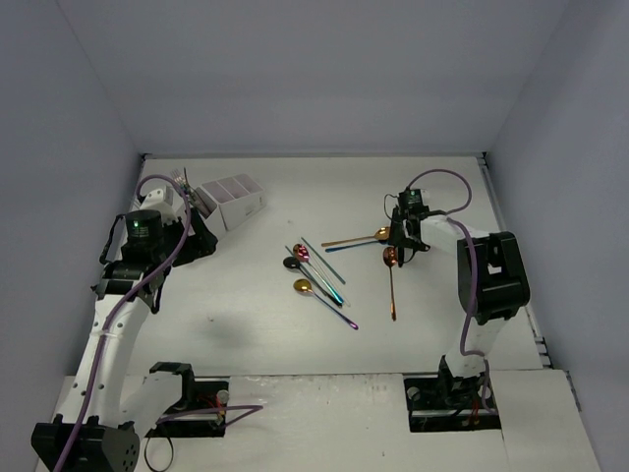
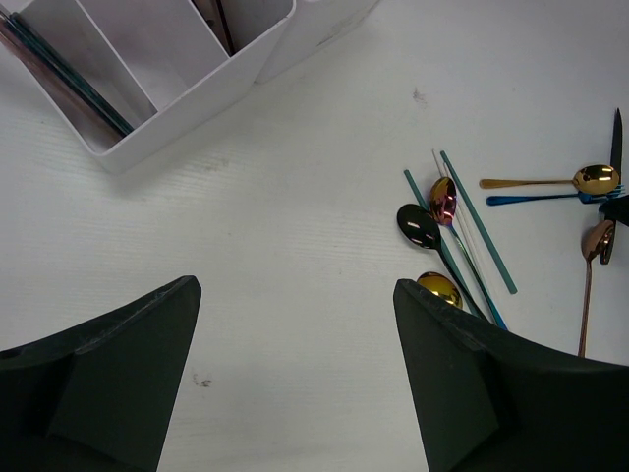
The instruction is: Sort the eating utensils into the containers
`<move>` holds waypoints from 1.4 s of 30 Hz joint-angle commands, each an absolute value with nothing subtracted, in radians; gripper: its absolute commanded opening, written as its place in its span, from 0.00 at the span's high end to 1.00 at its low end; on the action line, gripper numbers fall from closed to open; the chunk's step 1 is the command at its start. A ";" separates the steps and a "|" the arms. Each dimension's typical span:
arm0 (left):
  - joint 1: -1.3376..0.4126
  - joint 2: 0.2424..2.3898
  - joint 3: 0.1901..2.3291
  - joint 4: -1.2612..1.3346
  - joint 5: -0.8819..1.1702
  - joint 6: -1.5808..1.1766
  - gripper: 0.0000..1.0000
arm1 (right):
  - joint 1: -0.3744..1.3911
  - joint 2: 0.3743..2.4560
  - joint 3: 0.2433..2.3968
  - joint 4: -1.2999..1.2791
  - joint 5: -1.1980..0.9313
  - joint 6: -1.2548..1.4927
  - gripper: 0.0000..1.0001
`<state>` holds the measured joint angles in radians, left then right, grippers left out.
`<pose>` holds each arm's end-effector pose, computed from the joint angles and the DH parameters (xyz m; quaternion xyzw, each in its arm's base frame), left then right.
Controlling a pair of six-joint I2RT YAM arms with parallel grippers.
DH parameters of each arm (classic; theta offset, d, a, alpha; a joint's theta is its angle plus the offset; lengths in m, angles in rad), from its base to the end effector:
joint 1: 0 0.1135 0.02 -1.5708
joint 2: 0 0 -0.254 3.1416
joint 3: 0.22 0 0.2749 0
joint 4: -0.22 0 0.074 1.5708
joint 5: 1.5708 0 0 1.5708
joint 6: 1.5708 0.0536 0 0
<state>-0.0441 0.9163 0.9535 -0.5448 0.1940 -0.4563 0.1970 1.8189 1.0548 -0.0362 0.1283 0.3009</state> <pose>0.2412 -0.0210 0.3234 -0.1275 0.8498 -0.2058 0.4681 0.3996 0.0728 0.1262 0.0721 0.9223 0.0348 0.3781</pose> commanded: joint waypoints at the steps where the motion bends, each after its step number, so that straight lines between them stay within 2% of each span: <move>1: -0.046 0.921 0.968 -0.509 0.205 -0.449 0.23 | 0.196 1.846 1.108 -0.017 0.089 0.273 0.55; 9: -0.046 0.927 0.971 -0.509 0.213 -0.449 0.23 | 0.186 1.883 1.117 -0.021 0.076 0.261 0.64; 15: -0.047 0.931 0.983 -0.509 0.233 -0.448 0.23 | 0.143 1.911 1.102 -0.024 0.068 0.269 0.79; 18: -0.052 0.935 0.983 -0.509 0.238 -0.448 0.23 | 0.105 1.917 1.099 -0.030 0.071 0.274 0.93; 21: -0.058 0.938 0.983 -0.505 0.243 -0.454 0.23 | 0.066 1.900 1.098 -0.039 0.098 0.276 1.00; 26: -0.071 0.948 0.989 -0.489 0.276 -0.472 0.23 | 0.050 1.828 1.109 -0.046 0.144 0.261 1.00; 32: -0.103 0.948 1.015 -0.452 0.359 -0.520 0.23 | 0.089 1.640 1.097 -0.045 0.130 0.218 1.00; 37: -0.146 0.949 1.026 -0.357 0.445 -0.620 0.23 | 0.222 1.431 1.076 -0.044 0.075 0.171 1.00; 42: -0.256 0.977 1.046 -0.252 0.435 -0.698 0.23 | 0.402 1.300 1.073 -0.037 -0.028 0.136 1.00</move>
<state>-0.1833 0.9570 0.9768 -0.4322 0.3987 -0.5985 0.2643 1.4161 1.0637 -0.0687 0.0656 0.1895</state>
